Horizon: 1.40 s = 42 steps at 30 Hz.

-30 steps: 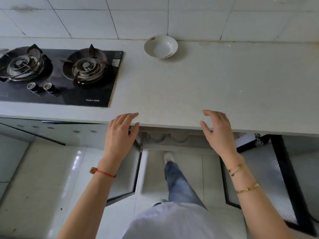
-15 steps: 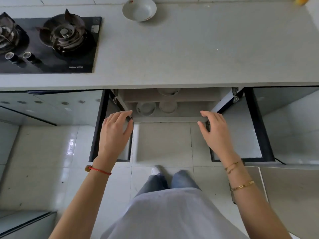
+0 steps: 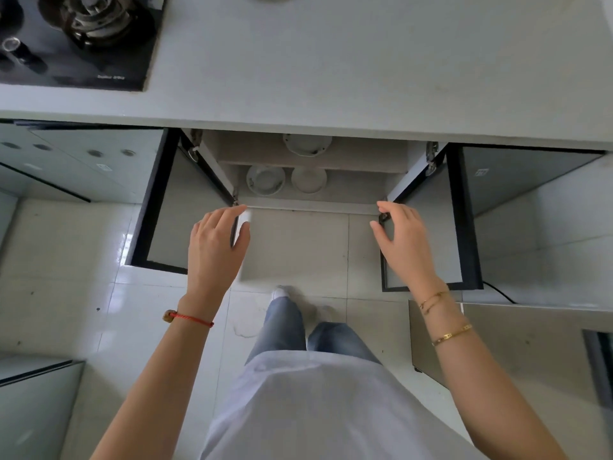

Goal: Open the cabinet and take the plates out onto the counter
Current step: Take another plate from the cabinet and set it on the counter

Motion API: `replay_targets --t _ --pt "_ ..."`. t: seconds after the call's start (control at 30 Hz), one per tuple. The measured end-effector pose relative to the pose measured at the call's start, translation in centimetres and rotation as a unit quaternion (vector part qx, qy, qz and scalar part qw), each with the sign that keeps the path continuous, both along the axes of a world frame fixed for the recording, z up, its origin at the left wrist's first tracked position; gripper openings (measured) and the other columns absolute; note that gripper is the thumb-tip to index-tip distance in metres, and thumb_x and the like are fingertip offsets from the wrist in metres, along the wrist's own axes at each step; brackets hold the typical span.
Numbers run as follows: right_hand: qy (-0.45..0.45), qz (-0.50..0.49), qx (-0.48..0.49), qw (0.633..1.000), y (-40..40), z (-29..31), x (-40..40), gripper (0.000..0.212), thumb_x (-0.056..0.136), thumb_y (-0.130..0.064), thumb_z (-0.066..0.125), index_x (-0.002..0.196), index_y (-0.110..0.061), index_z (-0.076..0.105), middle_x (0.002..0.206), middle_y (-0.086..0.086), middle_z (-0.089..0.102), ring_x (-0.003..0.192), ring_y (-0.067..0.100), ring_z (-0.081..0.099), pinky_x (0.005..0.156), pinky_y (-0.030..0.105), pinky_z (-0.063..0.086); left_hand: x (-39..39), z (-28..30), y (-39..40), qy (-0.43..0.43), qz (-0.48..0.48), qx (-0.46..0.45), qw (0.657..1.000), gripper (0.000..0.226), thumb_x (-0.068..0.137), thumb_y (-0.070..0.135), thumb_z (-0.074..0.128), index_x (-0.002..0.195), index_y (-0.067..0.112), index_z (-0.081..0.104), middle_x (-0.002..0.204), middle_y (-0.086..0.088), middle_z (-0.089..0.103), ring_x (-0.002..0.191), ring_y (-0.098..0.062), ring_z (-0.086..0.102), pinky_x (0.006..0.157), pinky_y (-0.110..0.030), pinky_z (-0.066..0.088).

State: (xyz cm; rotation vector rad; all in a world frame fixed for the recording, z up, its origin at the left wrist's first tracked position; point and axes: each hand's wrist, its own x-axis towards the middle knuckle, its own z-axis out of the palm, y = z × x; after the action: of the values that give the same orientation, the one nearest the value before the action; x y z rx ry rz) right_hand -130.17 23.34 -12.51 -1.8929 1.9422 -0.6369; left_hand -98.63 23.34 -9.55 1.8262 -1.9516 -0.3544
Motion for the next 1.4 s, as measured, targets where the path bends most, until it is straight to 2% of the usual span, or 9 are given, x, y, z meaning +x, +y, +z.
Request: replay_targets --t 0.17,0.3,0.47,0.67,0.87,1.0,1.13,1.27,1.4 --pt "-0.014 0.011 0.013 1.000 -3.0 -3.3 -1.0 0.037 0.095 -0.027 0.055 0.128 -0.012 0.054 0.121 0.003 0.061 0.117 0.017 0.051 0.099 0.029 0.043 -2.2 -3.3 -2.2 -0.001 0.012 0.002 1.000 0.030 0.096 0.020 0.054 0.125 0.011 0.060 0.114 -0.006 0.068 0.107 -0.025 0.061 0.095 -0.036 0.044" --pt "-0.017 0.010 0.020 1.000 -6.9 -8.3 -1.9 0.037 0.095 -0.027 0.055 0.129 -0.013 0.053 0.121 0.002 0.061 0.118 0.018 0.051 0.099 0.029 0.042 -3.4 -8.1 -5.9 0.003 0.016 -0.005 1.000 0.031 0.094 0.018 0.056 0.124 0.013 0.061 0.112 -0.005 0.069 0.103 -0.025 0.061 0.091 -0.036 0.045" --pt "-0.023 -0.014 0.021 0.999 -13.2 -16.1 -2.9 0.038 0.096 -0.029 0.054 0.131 -0.013 0.052 0.121 0.002 0.061 0.117 0.020 0.052 0.097 0.026 0.038 -4.4 -15.9 -12.6 0.000 0.011 -0.018 1.000 0.032 0.093 0.018 0.056 0.124 0.010 0.061 0.109 -0.007 0.068 0.099 -0.026 0.062 0.089 -0.037 0.047" --pt "-0.041 -0.042 -0.023 0.998 -21.1 -25.7 -3.4 0.040 0.094 -0.028 0.057 0.131 -0.012 0.053 0.121 0.004 0.061 0.115 0.022 0.055 0.099 0.036 0.046 -4.7 -26.3 -21.4 0.011 -0.001 -0.049 0.999 0.032 0.093 0.018 0.057 0.124 0.010 0.060 0.113 -0.008 0.067 0.100 -0.028 0.063 0.086 -0.044 0.051" --pt "-0.025 -0.028 -0.078 0.996 -28.6 -34.6 -2.4 0.040 0.095 -0.029 0.057 0.130 -0.010 0.055 0.119 0.007 0.063 0.114 0.024 0.057 0.093 0.035 0.047 -4.3 -36.9 -28.7 0.013 0.007 -0.086 0.996 0.031 0.091 0.019 0.058 0.121 0.011 0.060 0.109 -0.009 0.066 0.099 -0.030 0.062 0.085 -0.041 0.049" --pt "-0.021 -0.013 -0.109 0.994 -32.5 -39.5 -1.7 0.040 0.095 -0.030 0.057 0.128 -0.008 0.055 0.118 0.008 0.063 0.114 0.025 0.056 0.093 0.035 0.047 -3.7 -42.5 -32.7 0.039 0.008 -0.106 0.994 0.033 0.090 0.020 0.059 0.123 0.012 0.061 0.110 -0.010 0.066 0.096 -0.031 0.064 0.078 -0.038 0.051" --pt "-0.019 0.004 -0.136 0.990 -35.8 -42.7 -1.4 0.040 0.093 -0.028 0.060 0.125 -0.004 0.058 0.116 0.011 0.065 0.112 0.028 0.058 0.097 0.038 0.047 -3.4 -45.7 -36.5 0.052 -0.005 -0.143 0.988 0.036 0.089 0.018 0.060 0.124 0.010 0.061 0.114 -0.013 0.067 0.098 -0.031 0.065 0.083 -0.042 0.055" --pt "-0.022 -0.004 -0.155 0.988 -39.1 -44.2 -1.1 0.039 0.093 -0.026 0.062 0.123 -0.002 0.059 0.115 0.014 0.066 0.111 0.031 0.060 0.095 0.038 0.047 -4.1 -47.2 -39.8 0.055 0.015 -0.147 0.988 0.039 0.090 0.027 0.061 0.126 0.012 0.059 0.116 -0.013 0.067 0.097 -0.032 0.067 0.081 -0.041 0.056" --pt "-0.020 -0.015 -0.135 0.991 -42.3 -44.8 -1.0 0.039 0.093 -0.027 0.060 0.124 -0.002 0.059 0.117 0.016 0.067 0.111 0.034 0.060 0.095 0.040 0.048 -5.2 -48.0 -42.7 0.082 0.050 -0.097 0.991 0.043 0.090 0.030 0.063 0.129 0.014 0.058 0.121 -0.014 0.067 0.103 -0.034 0.067 0.087 -0.042 0.055"
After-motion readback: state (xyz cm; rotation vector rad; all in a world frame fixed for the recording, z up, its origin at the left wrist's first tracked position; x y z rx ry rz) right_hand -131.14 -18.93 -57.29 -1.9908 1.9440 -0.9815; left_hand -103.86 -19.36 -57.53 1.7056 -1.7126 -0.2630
